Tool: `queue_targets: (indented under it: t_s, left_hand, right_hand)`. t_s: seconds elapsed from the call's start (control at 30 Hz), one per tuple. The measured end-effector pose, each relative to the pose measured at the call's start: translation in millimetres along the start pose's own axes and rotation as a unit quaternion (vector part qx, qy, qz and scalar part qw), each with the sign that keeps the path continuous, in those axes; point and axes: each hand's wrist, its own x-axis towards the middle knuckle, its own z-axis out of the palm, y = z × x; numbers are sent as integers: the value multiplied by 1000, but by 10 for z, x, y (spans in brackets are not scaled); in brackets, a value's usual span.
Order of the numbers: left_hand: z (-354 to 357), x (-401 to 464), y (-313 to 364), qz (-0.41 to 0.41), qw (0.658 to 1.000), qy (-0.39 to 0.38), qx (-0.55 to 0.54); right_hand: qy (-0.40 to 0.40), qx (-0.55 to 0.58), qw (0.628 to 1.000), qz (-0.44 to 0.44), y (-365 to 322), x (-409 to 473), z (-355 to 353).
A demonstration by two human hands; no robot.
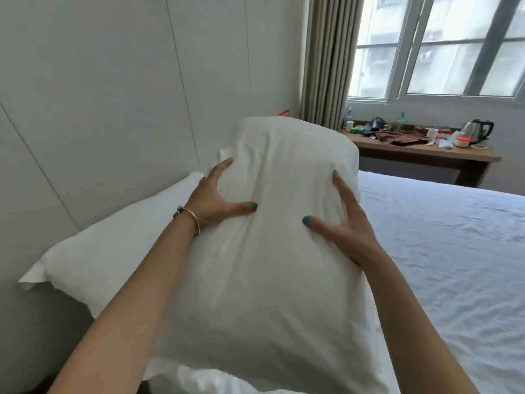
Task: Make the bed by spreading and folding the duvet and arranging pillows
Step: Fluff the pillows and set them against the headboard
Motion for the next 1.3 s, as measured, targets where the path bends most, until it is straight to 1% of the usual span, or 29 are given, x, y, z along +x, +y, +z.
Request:
queue_targets:
  t_s: [0.07, 0.13, 0.2, 0.3, 0.4, 0.53, 0.63, 0.73, 0.8, 0.87, 0.93, 1.0, 1.07, 1.13, 1.17, 1.2, 1.23, 1.3]
  left_hand:
    - [-203, 70, 11, 8, 1000, 10, 19]
    - [-761, 169, -222, 15, 998, 46, 48]
    - [-1095, 296, -259, 22, 996, 54, 71]
    - [-1876, 583, -318, 55, 990, 71, 105]
    - [-2672, 948, -242, 81, 984, 70, 143]
    - [-3486, 1473, -191, 96, 973, 58, 203]
    - [-3791, 1882, -526, 57, 964, 23, 257]
    - [-3681, 2206, -1251, -29, 946, -66, 315]
    - [-3328, 2307, -1881, -118, 925, -140, 334]
    - [-2774, 2259, -2585, -212, 906, -200, 306]
    - [-2233, 2087, -3148, -275, 902, -194, 270]
    - [-1955, 1938, -3469, -303, 900, -154, 273]
    - [-1979, 1946, -3643, -315, 894, -148, 281]
    - [-2107, 2032, -3696, -326, 891, -153, 277]
    - [-2153, 2107, -3667, -330, 890, -141, 280]
    - [-2168, 2162, -3553, -326, 889, -131, 293]
    - [-2149, 2206, -3392, -322, 890, -112, 302]
    - [-1980, 2208, -3081, -306, 907, -61, 282]
  right_hand:
    - [-16, 16, 999, -23, -115, 121, 115]
    - [-34, 40, 997, -54, -374, 352, 609]
    - [-39, 60, 995, -63, -557, 511, 824]
    - [-41, 99, 990, -90, -1055, 850, 1309]
    - [-40, 136, 983, -117, -1624, 1191, 1668]
    - [-35, 163, 981, -104, -2152, 1598, 2160]
    - [-25, 159, 985, -67, -2217, 1798, 2684]
    - [-48, 107, 993, 5, -1878, 1842, 3372]
    - [-106, 60, 989, 79, -1437, 1769, 3863]
    - [-176, 23, 971, 159, -954, 1651, 4222]
    - [-217, -10, 953, 211, -598, 1558, 4373]
    - [-252, -24, 945, 205, -434, 1564, 4375]
    - [-308, -65, 934, 170, -447, 1618, 4336]
    - [-354, -153, 911, 145, -541, 1737, 4258]
    - [-365, -211, 897, 134, -608, 1840, 4200]
    - [-354, -268, 888, 118, -696, 1980, 4138]
    - [-309, -316, 891, 104, -791, 2167, 4084]
    - [-144, -377, 914, 50, -1005, 2629, 4068]
